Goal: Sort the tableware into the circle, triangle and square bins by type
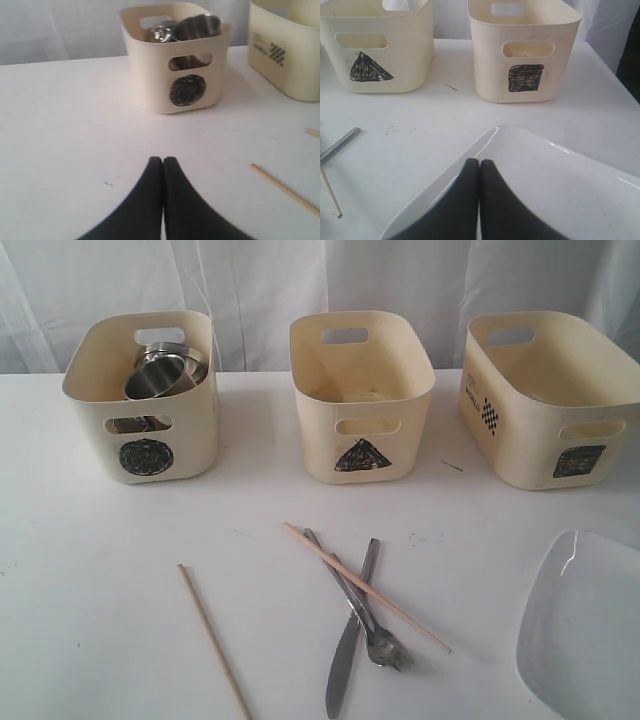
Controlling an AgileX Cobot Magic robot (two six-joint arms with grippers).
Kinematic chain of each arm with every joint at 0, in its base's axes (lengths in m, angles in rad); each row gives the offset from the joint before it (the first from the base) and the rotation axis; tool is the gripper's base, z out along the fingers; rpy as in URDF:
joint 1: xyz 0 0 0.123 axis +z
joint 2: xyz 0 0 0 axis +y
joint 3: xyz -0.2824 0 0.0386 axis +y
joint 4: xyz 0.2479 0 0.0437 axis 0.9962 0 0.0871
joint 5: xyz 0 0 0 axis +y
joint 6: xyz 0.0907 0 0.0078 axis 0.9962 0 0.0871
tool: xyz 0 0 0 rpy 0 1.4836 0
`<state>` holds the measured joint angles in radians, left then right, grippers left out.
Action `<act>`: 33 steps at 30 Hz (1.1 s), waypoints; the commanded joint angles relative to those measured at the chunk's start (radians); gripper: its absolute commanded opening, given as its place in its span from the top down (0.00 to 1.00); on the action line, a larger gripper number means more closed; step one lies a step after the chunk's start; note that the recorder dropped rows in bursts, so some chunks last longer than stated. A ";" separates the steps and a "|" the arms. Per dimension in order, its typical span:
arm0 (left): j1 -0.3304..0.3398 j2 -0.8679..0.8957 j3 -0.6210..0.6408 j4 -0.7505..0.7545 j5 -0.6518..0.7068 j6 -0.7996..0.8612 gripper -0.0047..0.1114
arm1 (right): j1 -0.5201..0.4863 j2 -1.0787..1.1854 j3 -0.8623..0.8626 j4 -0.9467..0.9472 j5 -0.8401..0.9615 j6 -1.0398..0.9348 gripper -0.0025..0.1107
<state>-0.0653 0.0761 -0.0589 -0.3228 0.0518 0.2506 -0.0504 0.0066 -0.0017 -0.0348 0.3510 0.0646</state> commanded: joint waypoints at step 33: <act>0.134 -0.076 0.059 0.266 0.231 -0.251 0.96 | 0.000 -0.007 0.002 -0.002 -0.002 0.000 0.98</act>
<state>0.0679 0.0045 -0.0028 -0.0599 0.2785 0.0130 -0.0504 0.0066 -0.0017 -0.0348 0.3563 0.0646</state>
